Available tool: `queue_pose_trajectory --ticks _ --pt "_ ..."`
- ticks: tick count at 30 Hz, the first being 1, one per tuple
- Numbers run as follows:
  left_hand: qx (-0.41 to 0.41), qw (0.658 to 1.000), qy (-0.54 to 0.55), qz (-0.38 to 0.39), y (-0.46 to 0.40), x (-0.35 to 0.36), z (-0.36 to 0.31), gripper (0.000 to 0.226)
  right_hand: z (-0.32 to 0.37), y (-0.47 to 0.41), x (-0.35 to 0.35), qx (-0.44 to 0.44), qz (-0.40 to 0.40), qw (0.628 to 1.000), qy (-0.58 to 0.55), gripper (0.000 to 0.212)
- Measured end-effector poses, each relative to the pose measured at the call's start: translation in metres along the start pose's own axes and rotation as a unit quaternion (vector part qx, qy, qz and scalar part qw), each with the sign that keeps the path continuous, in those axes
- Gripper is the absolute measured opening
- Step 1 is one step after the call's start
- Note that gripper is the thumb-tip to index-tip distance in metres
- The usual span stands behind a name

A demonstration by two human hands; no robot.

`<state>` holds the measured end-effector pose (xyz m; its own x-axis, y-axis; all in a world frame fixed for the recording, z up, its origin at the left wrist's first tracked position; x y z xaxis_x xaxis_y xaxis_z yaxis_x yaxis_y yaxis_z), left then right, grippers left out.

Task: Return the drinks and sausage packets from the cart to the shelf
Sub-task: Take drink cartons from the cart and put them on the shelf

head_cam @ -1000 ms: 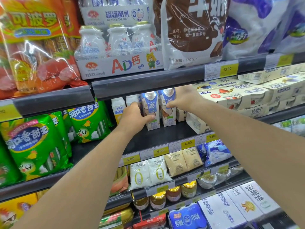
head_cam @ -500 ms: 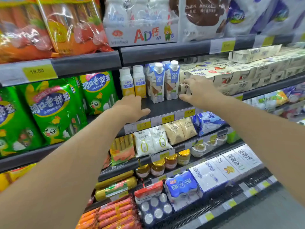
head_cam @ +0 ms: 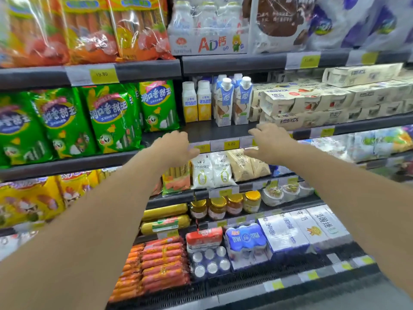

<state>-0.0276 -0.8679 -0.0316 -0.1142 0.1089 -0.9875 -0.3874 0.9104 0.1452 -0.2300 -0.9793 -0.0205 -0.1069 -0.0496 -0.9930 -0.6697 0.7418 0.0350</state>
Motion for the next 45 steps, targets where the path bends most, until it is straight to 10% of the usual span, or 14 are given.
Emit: queue_pose_trajectory --ticks 10,21,31,45 --pt "-0.127 0.991 0.033 0.04 0.132 0.047 0.071 0.067 0.123 0.032 0.034 -0.167 0.031 0.985 0.008 0.066" --pt "-0.299 0.947 0.115 0.031 0.345 0.103 0.284 0.076 0.421 0.093 0.026 -0.361 0.012 0.931 0.044 0.067" --pt "-0.471 0.872 0.126 0.046 0.588 0.184 0.496 0.062 0.735 0.202 0.058 -0.539 0.034 0.84 0.058 0.065" --pt "-0.596 0.759 0.255 0.057 0.744 0.322 0.61 0.056 0.998 0.332 0.159 -0.7 0.103 0.697 0.111 0.063"
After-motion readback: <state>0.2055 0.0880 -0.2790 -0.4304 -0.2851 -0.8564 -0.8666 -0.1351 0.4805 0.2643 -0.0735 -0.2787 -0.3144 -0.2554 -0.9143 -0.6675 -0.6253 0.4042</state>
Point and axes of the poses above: each hand's wrist, its own y-axis away from the middle knuckle, its own x-axis out of the palm, z = x × y, the point moved 8 cm from there along -y, towards the middle knuckle, and after that the axes turned 7 degrees about z, right-handed, at the moved point
